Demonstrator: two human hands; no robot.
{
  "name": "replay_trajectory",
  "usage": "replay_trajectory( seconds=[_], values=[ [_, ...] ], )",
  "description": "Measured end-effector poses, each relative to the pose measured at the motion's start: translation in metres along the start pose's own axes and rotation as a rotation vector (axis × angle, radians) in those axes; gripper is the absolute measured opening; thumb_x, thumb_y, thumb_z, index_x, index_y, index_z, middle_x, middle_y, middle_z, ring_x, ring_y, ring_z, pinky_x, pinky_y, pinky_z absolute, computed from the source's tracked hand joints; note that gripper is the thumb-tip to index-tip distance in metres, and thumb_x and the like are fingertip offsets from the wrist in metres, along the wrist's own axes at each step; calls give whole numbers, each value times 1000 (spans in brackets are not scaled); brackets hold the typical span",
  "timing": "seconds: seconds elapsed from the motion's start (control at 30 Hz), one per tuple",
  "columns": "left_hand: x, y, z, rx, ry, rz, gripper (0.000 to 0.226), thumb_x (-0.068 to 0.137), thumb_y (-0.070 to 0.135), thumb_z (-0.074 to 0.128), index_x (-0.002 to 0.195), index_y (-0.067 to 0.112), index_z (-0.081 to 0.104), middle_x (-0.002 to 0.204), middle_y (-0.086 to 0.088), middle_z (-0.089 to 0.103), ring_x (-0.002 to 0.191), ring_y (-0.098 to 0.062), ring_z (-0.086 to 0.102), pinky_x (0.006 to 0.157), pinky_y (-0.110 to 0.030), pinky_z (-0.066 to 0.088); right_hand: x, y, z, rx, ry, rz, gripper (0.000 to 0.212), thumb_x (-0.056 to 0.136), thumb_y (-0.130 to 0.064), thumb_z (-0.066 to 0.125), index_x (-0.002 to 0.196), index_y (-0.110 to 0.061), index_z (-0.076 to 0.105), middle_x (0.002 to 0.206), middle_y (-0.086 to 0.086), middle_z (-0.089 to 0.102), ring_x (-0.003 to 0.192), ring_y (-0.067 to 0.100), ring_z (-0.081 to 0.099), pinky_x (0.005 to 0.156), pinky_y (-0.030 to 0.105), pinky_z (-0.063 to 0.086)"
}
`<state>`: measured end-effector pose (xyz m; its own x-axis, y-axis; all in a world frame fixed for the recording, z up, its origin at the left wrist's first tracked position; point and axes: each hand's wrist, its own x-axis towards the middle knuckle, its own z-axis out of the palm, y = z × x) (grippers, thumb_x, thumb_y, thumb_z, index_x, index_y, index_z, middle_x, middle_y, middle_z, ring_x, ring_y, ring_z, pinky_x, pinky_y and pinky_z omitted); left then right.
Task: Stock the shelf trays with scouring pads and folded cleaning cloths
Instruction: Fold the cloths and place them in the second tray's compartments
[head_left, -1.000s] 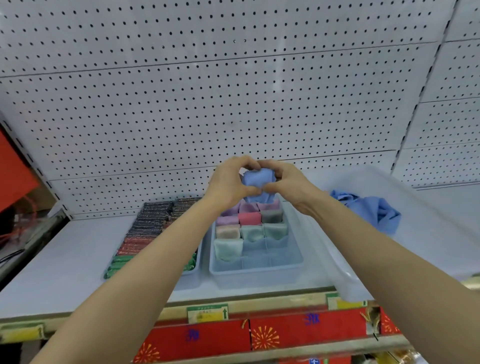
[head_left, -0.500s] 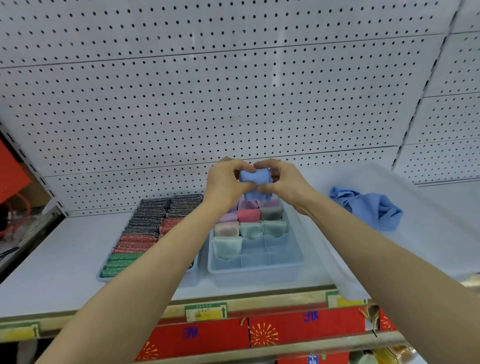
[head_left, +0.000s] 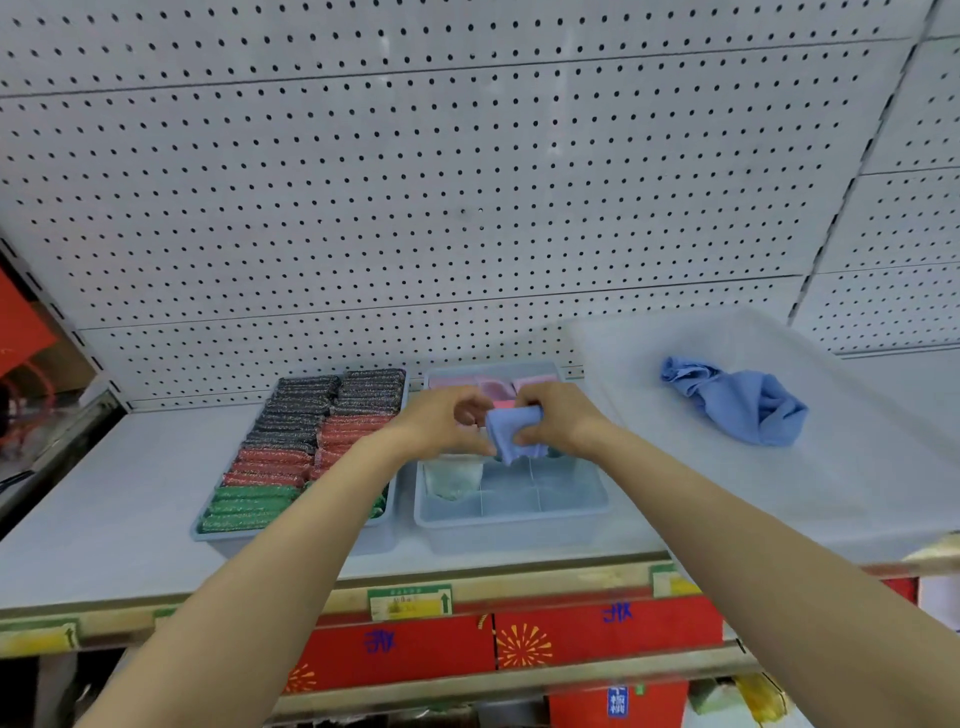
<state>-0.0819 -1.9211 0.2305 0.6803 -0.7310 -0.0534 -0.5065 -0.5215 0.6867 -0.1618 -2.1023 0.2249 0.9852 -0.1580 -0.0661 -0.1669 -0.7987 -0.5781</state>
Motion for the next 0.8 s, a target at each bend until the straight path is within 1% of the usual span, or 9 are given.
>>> replay_trajectory(
  seconds=[0.07,0.17,0.23,0.3,0.37,0.47,0.57,0.7,0.8],
  values=[
    [-2,-17,9,132,-47,-28,50,66,27,88,110,24,64,104,10,67,96,-8,63,84,-19,49,3,5,17,-16,-5,-5,26,68,-9,71,71,-22,50,75,0,56,68,19,53,54,26,39],
    [1,-32,21,186,-75,-29,53,63,32,88,110,22,65,105,10,68,96,-7,64,85,-23,51,5,7,38,-24,-15,4,21,66,-6,66,74,-21,54,76,1,58,73,22,55,62,31,44],
    [3,-35,29,171,-78,-31,54,61,37,88,107,25,64,103,13,67,94,-5,63,85,-24,51,5,9,48,-46,-10,21,18,64,-10,69,73,-20,56,70,1,57,67,22,53,60,32,43],
    [6,-36,35,229,-40,-33,52,61,45,85,104,27,64,101,12,67,93,-8,62,83,-30,52,6,13,56,-26,-2,41,19,61,-15,75,72,-16,59,67,3,57,64,23,51,56,33,40],
    [10,-34,41,360,-1,-33,44,68,45,81,104,26,65,101,8,67,92,-14,61,78,-34,52,8,15,61,-36,16,47,23,60,-19,78,77,-14,62,75,5,63,70,25,57,59,33,43],
    [17,-32,50,541,35,-14,34,74,43,73,104,27,69,99,2,68,93,-22,63,70,-32,50,9,13,64,-169,17,-10,29,65,-26,75,91,-17,66,90,6,69,84,25,62,69,32,44],
    [22,-34,58,681,45,31,36,72,48,69,101,27,70,96,-1,69,91,-26,64,67,-33,50,9,10,67,-341,3,-88,25,68,-31,68,90,-18,67,89,4,70,86,25,62,72,31,35],
    [25,-39,63,696,48,48,42,66,55,71,97,26,69,98,2,67,91,-23,64,67,-31,49,8,11,67,-390,-20,-117,22,67,-32,63,85,-19,65,90,6,70,88,28,63,77,33,41],
    [24,-36,58,629,-9,47,49,64,66,70,99,32,68,95,9,68,88,-18,64,64,-27,44,4,6,59,-401,-14,-124,24,79,-35,60,94,-17,66,97,10,69,92,30,63,78,35,42]
  ],
)
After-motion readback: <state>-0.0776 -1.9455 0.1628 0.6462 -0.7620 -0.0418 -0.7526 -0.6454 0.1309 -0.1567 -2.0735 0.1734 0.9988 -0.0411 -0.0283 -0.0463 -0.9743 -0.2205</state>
